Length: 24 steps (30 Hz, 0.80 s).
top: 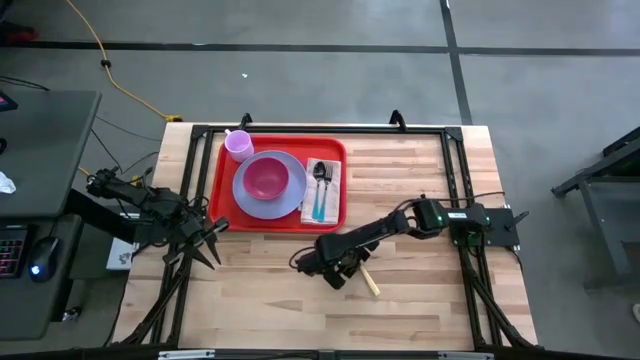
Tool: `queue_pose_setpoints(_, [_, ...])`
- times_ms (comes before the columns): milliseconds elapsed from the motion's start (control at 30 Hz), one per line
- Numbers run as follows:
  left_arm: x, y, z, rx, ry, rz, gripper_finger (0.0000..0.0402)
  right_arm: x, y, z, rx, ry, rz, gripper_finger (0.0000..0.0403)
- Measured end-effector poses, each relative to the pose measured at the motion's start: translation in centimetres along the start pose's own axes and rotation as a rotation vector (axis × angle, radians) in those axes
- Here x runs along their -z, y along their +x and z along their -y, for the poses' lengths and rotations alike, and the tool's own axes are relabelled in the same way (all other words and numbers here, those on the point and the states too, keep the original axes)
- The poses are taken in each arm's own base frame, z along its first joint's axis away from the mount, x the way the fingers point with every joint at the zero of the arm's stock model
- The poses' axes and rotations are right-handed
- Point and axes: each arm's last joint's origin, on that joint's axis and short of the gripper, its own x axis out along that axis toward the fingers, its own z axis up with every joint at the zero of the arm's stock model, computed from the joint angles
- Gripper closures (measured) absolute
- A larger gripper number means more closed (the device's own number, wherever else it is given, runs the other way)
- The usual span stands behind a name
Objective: Set up tray
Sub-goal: Put the yellow knife on top of the brown napkin on the left side of the blue fork on the red tray
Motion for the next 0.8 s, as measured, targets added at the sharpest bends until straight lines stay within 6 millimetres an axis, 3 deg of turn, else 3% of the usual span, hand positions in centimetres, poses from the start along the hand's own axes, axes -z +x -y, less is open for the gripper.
queue_pose_setpoints(433, [0.0, 0.0, 0.0, 0.005, -0.015, -0.001, 0.0286, 0.4, -0.3, 0.3, 0.032, 0.001, 0.010, 0.0284])
queue_pose_setpoints(800, [0.0, 0.0, 0.0, 0.016, -0.035, -0.002, 0.0286, 1.2, -3.9, 2.1, -0.001, 0.026, 0.170, 0.0284])
